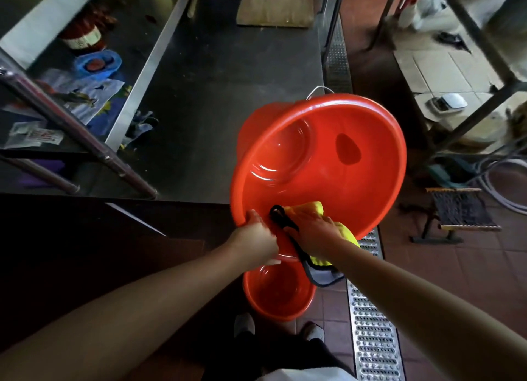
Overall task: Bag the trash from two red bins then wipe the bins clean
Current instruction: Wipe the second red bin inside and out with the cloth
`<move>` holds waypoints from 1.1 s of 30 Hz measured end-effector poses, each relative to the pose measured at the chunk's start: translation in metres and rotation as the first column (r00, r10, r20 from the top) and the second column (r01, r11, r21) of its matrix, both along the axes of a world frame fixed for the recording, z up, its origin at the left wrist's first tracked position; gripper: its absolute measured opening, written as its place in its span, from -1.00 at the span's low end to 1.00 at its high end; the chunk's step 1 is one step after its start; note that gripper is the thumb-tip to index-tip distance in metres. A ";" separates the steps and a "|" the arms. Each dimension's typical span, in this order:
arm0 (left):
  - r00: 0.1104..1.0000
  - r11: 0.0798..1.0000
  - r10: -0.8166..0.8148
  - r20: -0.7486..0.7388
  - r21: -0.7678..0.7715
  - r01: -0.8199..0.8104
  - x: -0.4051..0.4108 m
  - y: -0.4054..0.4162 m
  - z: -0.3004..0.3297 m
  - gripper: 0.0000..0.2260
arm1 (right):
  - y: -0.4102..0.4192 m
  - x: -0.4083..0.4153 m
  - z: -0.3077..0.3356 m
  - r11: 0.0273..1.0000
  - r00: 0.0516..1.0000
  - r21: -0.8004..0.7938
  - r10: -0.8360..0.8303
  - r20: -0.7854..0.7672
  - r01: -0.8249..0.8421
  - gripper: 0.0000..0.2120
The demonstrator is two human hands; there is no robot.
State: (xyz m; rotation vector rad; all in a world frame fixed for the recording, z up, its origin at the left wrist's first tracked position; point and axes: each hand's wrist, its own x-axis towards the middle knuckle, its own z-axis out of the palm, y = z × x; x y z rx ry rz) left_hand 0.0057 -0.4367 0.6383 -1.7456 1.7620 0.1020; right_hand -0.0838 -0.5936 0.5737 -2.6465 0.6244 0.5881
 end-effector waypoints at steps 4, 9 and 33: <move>0.996 0.999 -0.037 0.080 0.025 0.036 -0.002 0.002 0.001 -0.35 | -0.017 0.041 -0.021 1.000 1.000 -0.011 -0.002 -0.004 0.002 -0.50; 0.984 0.998 -0.052 0.171 -0.036 0.059 -0.002 0.005 -0.001 -0.51 | -0.037 0.083 -0.047 0.999 0.999 0.000 -0.046 0.013 0.046 -0.56; 0.995 0.995 -0.092 0.046 0.042 0.090 0.008 -0.006 0.004 -0.36 | -0.014 -0.031 0.010 0.934 0.933 -0.035 0.357 0.034 -0.356 0.12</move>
